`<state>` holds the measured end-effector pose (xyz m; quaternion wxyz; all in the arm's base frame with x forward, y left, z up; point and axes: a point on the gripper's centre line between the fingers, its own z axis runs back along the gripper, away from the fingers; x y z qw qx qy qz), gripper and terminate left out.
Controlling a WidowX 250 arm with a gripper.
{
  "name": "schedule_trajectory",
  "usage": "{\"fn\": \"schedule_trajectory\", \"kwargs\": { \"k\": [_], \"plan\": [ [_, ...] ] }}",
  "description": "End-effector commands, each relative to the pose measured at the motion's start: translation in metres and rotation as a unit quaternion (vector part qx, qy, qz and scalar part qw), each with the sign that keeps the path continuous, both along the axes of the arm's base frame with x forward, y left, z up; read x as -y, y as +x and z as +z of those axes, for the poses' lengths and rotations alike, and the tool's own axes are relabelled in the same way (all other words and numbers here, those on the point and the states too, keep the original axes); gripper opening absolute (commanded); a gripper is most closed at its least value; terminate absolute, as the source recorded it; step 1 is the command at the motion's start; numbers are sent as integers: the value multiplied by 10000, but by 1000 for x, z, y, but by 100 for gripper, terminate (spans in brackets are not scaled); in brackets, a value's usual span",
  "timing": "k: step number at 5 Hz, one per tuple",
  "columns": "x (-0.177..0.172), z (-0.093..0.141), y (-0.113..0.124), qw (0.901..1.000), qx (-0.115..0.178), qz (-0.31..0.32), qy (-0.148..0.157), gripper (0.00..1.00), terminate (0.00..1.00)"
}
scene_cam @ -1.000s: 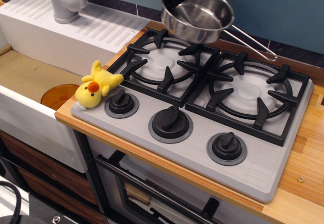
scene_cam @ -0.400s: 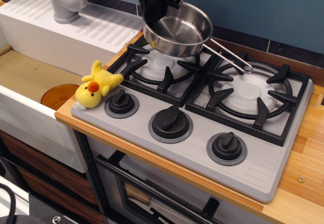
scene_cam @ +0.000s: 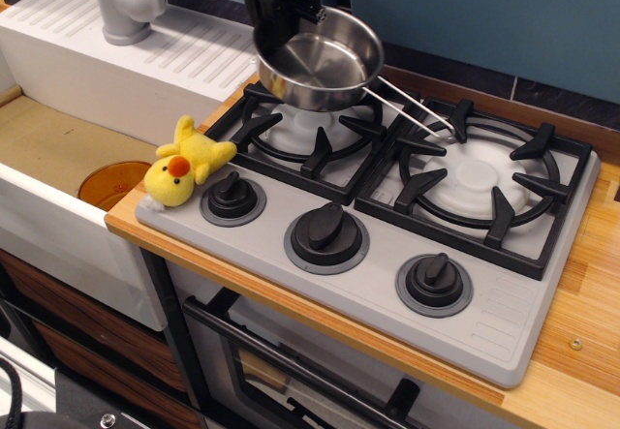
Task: Put pan on stove and put stuffedduck in pan
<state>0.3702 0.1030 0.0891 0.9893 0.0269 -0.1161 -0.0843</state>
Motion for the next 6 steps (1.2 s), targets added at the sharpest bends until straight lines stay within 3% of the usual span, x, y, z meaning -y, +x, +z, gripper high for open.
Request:
{"fn": "schedule_trajectory", "kwargs": {
  "k": [1, 2, 3, 6],
  "plan": [
    [-10, 13, 13, 9998, 147, -92, 25, 0, 0],
    [-14, 10, 14, 9996, 196, -217, -3, 0, 0],
    [-11, 10, 13, 9995, 201, -259, 25, 100, 0],
    [1, 38, 5, 9996, 7, -232, 129, 100, 0]
  ]
}}
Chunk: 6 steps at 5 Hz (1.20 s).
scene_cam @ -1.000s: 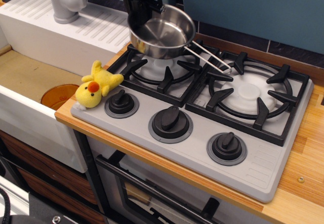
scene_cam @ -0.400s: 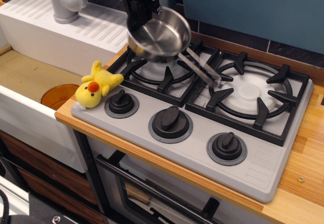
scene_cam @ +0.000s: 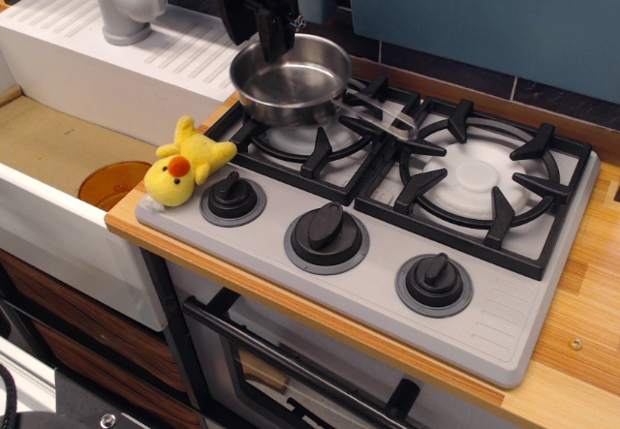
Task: Put pan on stove and put stuffedduck in pan
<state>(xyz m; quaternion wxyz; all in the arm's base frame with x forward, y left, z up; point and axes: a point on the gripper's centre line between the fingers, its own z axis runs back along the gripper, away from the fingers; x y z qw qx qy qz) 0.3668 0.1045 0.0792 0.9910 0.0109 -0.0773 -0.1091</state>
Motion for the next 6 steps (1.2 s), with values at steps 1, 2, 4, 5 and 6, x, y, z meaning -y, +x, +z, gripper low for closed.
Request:
{"fn": "schedule_trajectory", "kwargs": {
  "k": [1, 2, 4, 5, 6],
  "plan": [
    [5, 60, 8, 9991, 318, 9, 270, 100, 0],
    [11, 76, 10, 9985, 279, -83, 455, 100, 0],
    [11, 76, 10, 9985, 279, -83, 455, 100, 0],
    [11, 76, 10, 9985, 279, -83, 455, 100, 0],
    [14, 77, -9, 9967, 646, 128, 473, 100, 0]
  ]
}}
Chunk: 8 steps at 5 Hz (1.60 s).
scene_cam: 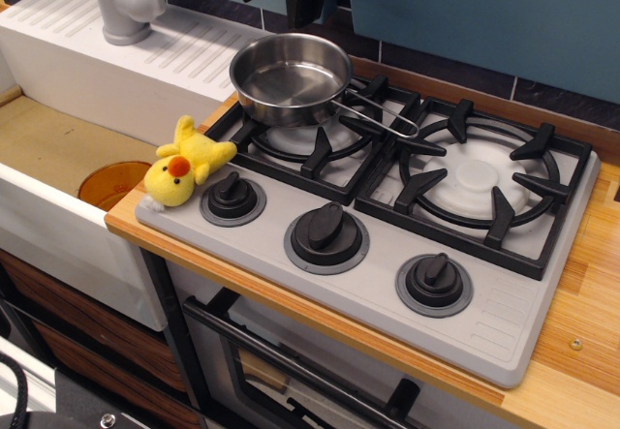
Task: Put pan on stove and put stuffedduck in pan
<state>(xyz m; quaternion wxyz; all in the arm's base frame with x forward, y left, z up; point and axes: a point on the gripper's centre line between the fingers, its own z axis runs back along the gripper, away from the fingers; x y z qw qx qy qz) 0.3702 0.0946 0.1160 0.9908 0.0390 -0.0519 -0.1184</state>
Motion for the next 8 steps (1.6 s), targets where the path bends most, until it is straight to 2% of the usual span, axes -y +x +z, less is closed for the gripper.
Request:
{"fn": "schedule_trajectory", "kwargs": {
  "k": [1, 2, 4, 6, 8],
  "plan": [
    [5, 38, -34, 9930, 1112, 312, 259, 100, 0],
    [3, 30, -55, 9897, 1352, 360, 289, 100, 0],
    [-16, -10, -90, 9826, 1832, 170, 258, 100, 0],
    [-18, -35, -120, 9764, 2127, 190, 335, 100, 0],
    [-15, -50, -133, 9722, 2320, 235, 229, 100, 0]
  ]
}}
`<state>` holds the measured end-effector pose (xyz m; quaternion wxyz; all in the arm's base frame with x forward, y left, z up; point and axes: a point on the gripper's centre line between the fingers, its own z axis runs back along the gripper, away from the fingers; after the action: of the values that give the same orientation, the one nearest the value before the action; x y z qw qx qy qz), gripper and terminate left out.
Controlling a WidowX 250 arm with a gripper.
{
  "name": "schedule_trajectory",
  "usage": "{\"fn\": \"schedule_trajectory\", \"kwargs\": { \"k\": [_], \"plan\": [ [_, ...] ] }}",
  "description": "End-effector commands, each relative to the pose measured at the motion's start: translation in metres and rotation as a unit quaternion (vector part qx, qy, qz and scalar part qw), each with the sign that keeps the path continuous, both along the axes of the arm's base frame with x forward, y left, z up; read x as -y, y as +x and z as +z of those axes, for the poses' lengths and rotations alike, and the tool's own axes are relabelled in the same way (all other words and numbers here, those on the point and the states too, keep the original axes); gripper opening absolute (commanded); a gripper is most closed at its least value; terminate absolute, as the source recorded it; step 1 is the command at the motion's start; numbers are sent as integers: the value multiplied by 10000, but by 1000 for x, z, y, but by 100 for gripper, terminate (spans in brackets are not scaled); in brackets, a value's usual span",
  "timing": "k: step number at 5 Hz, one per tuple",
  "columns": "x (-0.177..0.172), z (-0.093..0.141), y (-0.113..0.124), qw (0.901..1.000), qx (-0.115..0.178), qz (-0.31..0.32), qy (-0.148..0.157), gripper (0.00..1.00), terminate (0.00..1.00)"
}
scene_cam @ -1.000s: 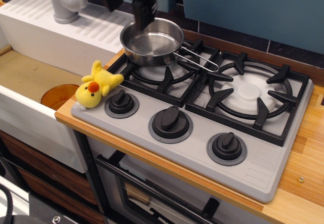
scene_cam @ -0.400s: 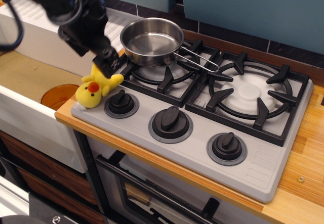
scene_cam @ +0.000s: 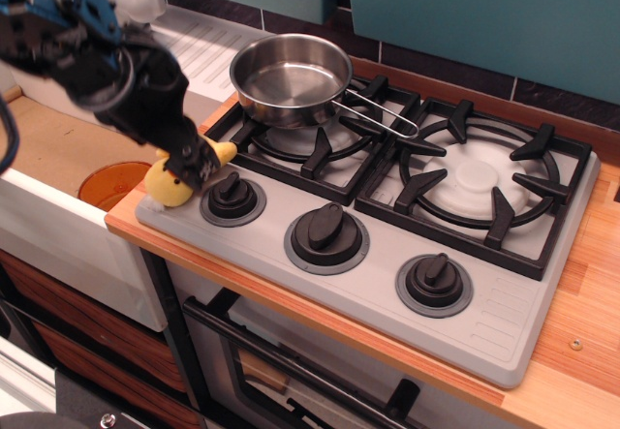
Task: Put pan on stove and put stuffedduck in pan
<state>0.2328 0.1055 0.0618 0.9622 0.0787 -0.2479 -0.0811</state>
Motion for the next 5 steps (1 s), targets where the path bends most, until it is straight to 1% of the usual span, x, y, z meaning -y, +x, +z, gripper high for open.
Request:
{"fn": "schedule_trajectory", "kwargs": {
  "k": [1, 2, 3, 4, 5],
  "plan": [
    [-9, -9, 10, 9985, 509, -178, -1, 100, 0],
    [-14, -17, 15, 9977, 619, -277, -97, 100, 0],
    [-16, -24, 19, 9976, 637, -258, -64, 100, 0],
    [-16, -34, 20, 9976, 638, -235, -103, 100, 0],
    [-8, -40, 23, 9978, 551, -181, -308, 0, 0]
  ]
}}
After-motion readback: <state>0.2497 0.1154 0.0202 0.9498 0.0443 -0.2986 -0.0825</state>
